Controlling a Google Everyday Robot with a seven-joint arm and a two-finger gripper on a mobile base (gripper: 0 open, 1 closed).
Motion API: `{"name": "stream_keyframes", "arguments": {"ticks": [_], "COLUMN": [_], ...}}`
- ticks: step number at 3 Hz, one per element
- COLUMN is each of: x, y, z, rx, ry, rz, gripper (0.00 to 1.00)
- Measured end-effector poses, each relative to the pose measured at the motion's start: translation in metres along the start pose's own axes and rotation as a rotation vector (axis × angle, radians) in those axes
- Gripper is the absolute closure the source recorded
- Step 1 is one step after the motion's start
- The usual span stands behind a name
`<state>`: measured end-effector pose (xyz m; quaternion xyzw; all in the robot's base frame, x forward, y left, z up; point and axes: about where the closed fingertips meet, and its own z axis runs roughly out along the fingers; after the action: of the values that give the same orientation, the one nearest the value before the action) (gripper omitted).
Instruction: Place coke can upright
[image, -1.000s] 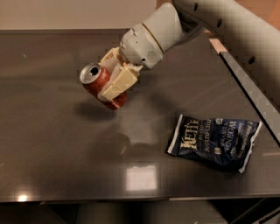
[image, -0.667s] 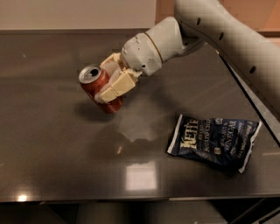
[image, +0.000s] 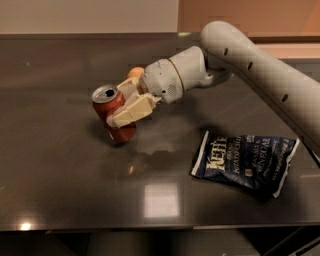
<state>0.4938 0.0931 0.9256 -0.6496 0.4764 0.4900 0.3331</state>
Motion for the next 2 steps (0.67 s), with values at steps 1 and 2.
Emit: {"name": "stream_keyframes", "arguments": {"ticks": [1, 2], "x": [0.012, 0.022], "y": [-0.001, -0.003], "z": [0.007, 0.011], "rx": [-0.007, -0.005], "ry": [-0.065, -0.123], "rz": [0.023, 0.018], "gripper": [1.00, 0.82]}}
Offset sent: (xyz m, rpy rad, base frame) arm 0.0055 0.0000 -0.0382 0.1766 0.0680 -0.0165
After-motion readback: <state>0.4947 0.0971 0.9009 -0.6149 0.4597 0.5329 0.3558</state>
